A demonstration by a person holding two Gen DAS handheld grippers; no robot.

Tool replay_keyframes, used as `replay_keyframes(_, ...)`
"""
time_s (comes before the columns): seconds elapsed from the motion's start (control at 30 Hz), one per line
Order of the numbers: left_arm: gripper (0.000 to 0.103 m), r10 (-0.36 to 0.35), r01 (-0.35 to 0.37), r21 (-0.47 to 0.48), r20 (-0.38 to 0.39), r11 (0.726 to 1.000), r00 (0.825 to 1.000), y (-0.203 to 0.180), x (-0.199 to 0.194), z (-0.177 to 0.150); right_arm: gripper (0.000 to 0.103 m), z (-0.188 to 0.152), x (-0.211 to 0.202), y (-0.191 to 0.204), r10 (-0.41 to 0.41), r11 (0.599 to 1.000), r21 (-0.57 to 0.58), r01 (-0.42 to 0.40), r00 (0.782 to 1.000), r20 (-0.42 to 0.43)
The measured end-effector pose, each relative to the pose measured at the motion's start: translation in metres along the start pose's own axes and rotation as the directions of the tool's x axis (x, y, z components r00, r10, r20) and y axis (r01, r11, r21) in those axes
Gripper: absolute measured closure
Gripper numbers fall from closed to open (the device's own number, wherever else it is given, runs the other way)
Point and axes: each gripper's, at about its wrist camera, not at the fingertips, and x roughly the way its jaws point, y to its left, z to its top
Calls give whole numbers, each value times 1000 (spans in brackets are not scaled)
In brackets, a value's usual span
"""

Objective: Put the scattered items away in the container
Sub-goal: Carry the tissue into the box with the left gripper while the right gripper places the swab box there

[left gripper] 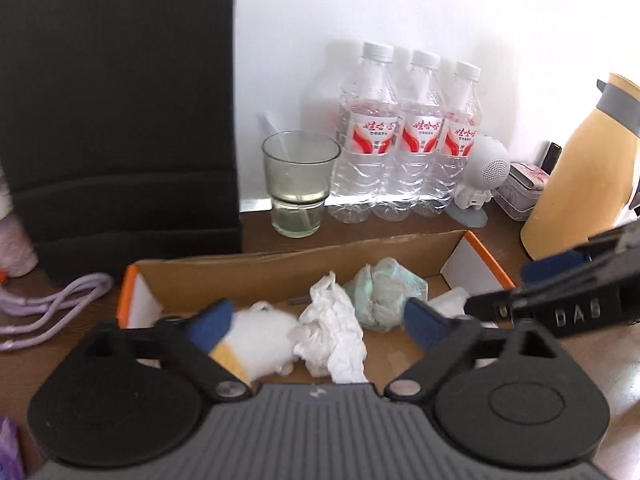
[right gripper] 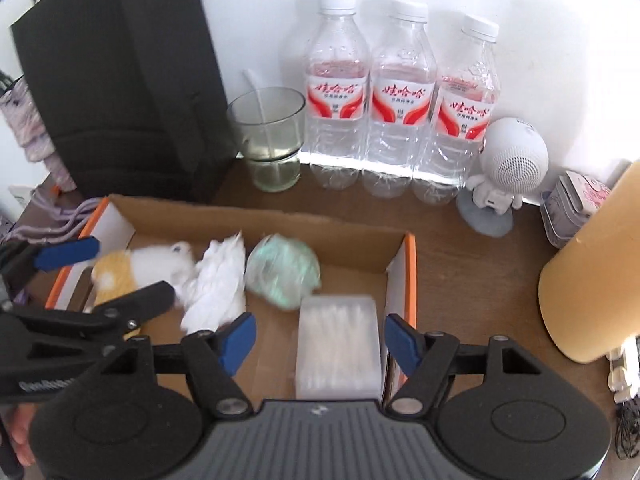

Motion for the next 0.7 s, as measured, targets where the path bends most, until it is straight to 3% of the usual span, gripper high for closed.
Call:
replay_keyframes(0.07,3,57,-57,-2,-20,998,998,-1,-11,-7,24,-11,-9,4,9,1000,9,-9,1000,9)
replay_keyframes(0.13,3,161,-161,-6,-5,987,987,-6,-31,-18,21,-27,-21,4,32,999,37,-34,998,45)
replay_keyframes(0.2,0,250,-246,-51,108,968,962,-9,-61,-37,19,-53,-37,4,71,993,80,-83,987,144)
replay_keyframes(0.3,0,254,-234,-105,271,967,928,-16,-100,-74,11,-102,-56,8,63,988,115,-107,940,335)
replay_keyframes(0.37,0,261,-242,-100,329,965,907,-21,-114,-95,11,-128,-62,11,38,986,133,-102,908,417)
replay_keyframes(0.47,0,275,-272,-62,387,960,880,-30,-122,-117,11,-159,-70,16,50,988,96,-120,843,535)
replay_keyframes(0.57,0,259,-267,-43,431,963,864,-36,-132,-133,11,-181,-82,25,28,996,45,-73,775,631)
replay_keyframes(0.63,0,246,-246,-58,449,967,859,-36,-137,-143,10,-191,-88,28,20,998,38,-59,751,660)
replay_keyframes(0.7,0,226,-221,-65,462,973,858,-35,-143,-152,10,-199,-92,28,28,997,35,-70,742,670)
